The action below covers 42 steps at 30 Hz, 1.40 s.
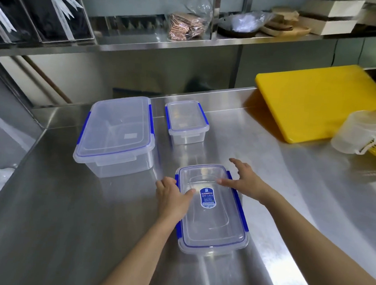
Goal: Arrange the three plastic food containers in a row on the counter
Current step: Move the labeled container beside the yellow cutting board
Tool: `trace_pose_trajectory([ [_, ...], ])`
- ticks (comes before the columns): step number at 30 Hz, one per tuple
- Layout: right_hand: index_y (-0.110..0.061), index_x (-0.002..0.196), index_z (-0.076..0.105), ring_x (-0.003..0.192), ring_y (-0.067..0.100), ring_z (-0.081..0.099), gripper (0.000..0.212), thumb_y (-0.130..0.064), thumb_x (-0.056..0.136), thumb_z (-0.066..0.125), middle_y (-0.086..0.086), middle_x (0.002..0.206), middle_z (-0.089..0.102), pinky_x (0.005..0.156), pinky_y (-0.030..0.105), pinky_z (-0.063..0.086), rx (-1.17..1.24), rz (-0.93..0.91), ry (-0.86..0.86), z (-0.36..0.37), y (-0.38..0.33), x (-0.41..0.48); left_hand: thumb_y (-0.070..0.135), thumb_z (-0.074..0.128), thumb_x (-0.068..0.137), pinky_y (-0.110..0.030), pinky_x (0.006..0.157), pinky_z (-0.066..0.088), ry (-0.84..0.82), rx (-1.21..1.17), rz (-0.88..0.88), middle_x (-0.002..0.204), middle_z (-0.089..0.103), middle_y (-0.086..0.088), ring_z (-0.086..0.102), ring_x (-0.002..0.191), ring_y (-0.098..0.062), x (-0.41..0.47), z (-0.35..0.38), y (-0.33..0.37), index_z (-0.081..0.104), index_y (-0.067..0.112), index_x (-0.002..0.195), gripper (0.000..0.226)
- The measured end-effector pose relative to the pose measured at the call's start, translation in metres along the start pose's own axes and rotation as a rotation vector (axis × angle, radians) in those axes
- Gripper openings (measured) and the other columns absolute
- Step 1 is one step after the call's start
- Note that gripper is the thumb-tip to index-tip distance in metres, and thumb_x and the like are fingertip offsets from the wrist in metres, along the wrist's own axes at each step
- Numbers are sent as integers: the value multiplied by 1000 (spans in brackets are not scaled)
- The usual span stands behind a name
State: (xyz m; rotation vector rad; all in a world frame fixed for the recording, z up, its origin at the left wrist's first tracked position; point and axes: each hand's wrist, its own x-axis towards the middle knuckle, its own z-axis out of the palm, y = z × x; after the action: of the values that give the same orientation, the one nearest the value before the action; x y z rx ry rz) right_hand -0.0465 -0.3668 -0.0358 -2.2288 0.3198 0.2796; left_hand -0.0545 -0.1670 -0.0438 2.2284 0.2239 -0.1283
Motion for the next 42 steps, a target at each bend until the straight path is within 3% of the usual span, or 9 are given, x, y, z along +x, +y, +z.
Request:
trace_pose_trajectory([
  [4,-34,144,2,139,25,22,108,-42,67,77,-2,155,3,103,40,39,-139,-38,-301,-12,-1,-16,48,72,70,-38,103,38,-305,327,135,136,39,-12,39,129,-28,0,-17,8,37,8,132,82],
  [8,-38,142,-15,142,21,13,124,-37,64,82,-11,153,-3,110,38,29,-187,-16,-462,-14,12,-17,58,79,57,-47,119,11,-738,631,161,146,-41,-18,-25,141,-33,-10,-11,13,-27,25,142,140],
  [11,-41,142,-8,134,22,30,120,-38,62,83,-10,150,17,107,41,40,-82,-41,-417,-16,22,-10,51,84,55,-49,119,4,-828,688,225,134,-55,-17,-44,129,-31,-6,-6,15,-36,33,135,145],
  [20,-22,140,28,108,24,56,70,-34,82,66,5,135,48,91,38,49,-51,71,30,-49,34,0,58,76,61,-44,120,4,-685,443,381,149,-41,-4,-35,138,-18,22,36,36,-9,40,146,121],
  [23,-16,132,39,108,26,56,55,-41,86,57,10,133,52,89,38,49,-241,50,297,-48,38,2,60,68,69,-43,118,19,-492,384,476,160,-1,-9,0,147,-25,32,59,47,26,28,144,92],
  [27,-22,138,34,128,24,40,81,-62,73,60,4,146,36,104,39,36,-346,-114,276,-49,40,-9,40,73,72,-38,80,54,-146,342,625,112,60,-14,60,103,-36,32,78,46,62,6,97,44],
  [30,-29,143,21,139,24,22,102,-81,59,48,2,155,16,111,39,22,-583,-110,85,-51,48,-12,33,70,78,-38,92,47,-146,357,655,125,55,-12,51,117,-32,31,80,46,58,6,114,46],
  [35,-28,141,27,133,26,37,60,-49,89,47,3,156,19,105,35,33,-635,-146,239,-55,63,3,33,50,92,-31,110,28,-308,485,704,154,24,-3,22,141,-18,45,80,56,29,17,143,58],
  [42,-10,114,64,85,41,67,55,-27,64,81,25,105,66,61,44,58,-739,-150,405,-66,69,52,32,51,92,-30,118,5,-389,601,740,161,0,-4,3,147,-19,87,102,79,8,19,149,72],
])
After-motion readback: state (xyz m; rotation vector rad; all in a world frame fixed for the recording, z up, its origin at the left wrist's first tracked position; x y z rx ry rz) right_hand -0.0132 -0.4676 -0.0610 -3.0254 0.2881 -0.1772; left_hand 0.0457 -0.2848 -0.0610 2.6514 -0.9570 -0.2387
